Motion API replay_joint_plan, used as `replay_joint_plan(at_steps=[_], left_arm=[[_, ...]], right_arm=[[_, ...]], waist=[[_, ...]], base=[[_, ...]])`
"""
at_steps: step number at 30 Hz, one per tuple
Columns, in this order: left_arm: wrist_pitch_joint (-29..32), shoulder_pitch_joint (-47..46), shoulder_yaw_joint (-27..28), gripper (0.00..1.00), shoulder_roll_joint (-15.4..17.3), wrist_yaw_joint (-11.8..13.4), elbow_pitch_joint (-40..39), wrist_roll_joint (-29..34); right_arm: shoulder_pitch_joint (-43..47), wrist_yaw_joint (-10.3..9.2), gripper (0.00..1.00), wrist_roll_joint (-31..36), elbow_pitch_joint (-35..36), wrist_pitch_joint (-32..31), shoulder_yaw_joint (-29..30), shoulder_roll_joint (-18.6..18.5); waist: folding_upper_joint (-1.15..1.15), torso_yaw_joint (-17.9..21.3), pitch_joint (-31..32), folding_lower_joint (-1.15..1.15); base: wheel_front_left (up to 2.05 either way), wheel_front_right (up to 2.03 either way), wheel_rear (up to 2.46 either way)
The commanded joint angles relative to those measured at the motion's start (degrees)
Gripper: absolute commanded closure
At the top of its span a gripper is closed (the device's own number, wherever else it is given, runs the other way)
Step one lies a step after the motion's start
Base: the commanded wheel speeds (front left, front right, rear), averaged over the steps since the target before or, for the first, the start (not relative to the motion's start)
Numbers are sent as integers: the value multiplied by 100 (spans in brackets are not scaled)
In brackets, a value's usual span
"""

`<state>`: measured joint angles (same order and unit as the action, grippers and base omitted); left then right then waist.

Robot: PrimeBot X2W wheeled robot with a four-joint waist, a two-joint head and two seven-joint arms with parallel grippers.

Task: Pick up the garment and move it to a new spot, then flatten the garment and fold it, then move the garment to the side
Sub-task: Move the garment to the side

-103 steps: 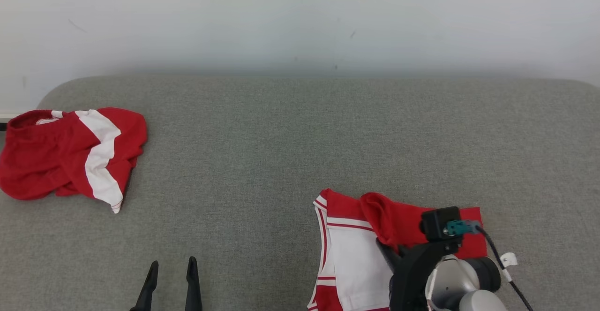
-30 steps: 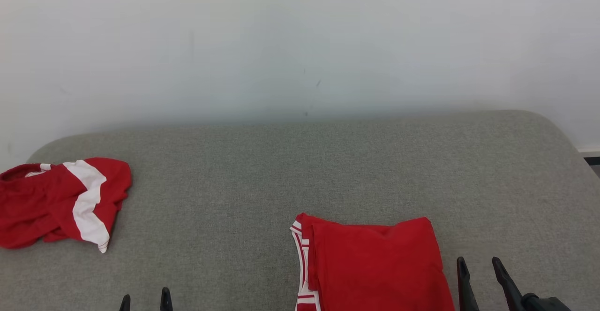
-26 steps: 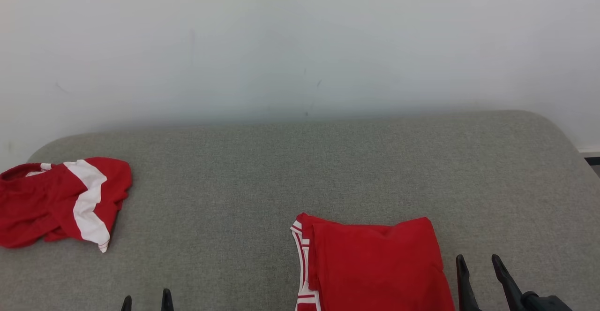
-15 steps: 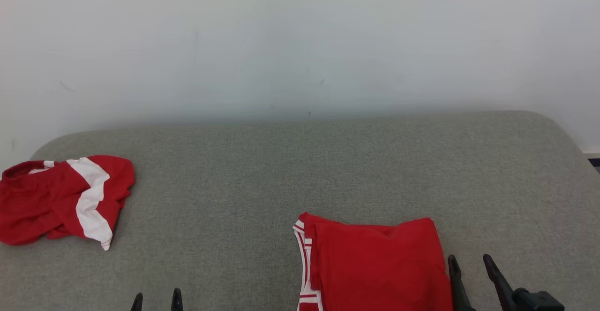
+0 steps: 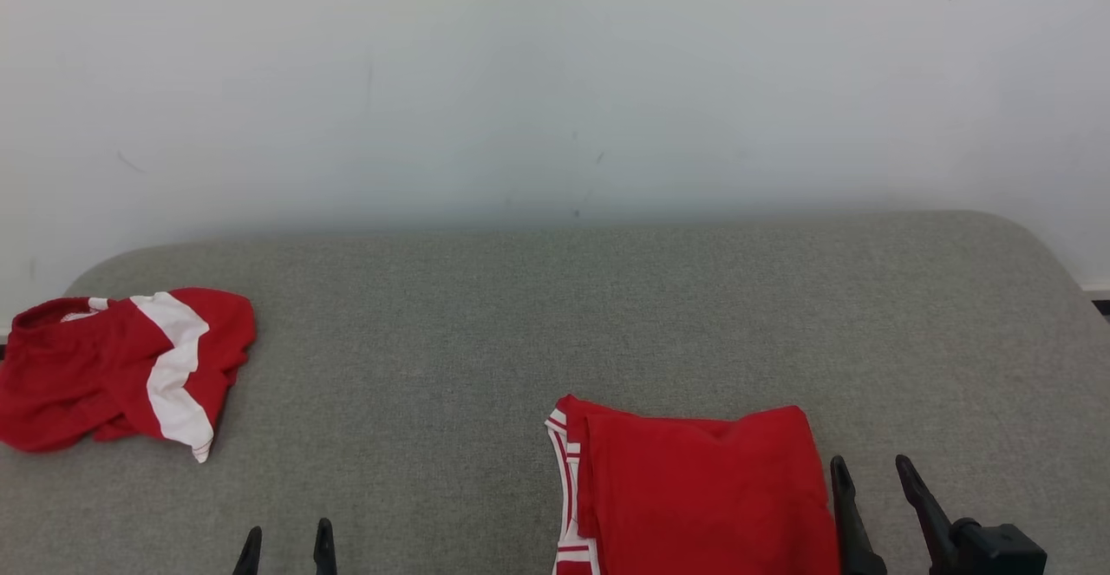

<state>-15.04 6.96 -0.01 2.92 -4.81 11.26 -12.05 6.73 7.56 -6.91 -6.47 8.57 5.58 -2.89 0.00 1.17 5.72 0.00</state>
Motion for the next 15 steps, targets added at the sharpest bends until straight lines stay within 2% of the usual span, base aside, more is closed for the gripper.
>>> replay_joint_plan(at_steps=[1,7,11,15], left_arm=[[-17,-61,15,0,-5,-17,11,88],[-17,-122,-3,0,-5,-17,-34,101],[-17,-144,-55,0,-6,3,-71,138],[-17,-210,-104,0,-5,17,-86,79]], right_arm=[[-40,-11,0,-18,24,-10,20,6],[-168,-11,0,-148,19,-354,87,6],[-481,-11,0,-187,106,-1151,154,2],[-740,-11,0,-157,192,-2454,337,-3]], waist=[[0,-7,-10,0],[0,-37,-87,0],[0,-40,-142,0],[0,-66,-210,0]], base=[[0,0,0],[0,0,0],[0,0,0],[0,0,0]])
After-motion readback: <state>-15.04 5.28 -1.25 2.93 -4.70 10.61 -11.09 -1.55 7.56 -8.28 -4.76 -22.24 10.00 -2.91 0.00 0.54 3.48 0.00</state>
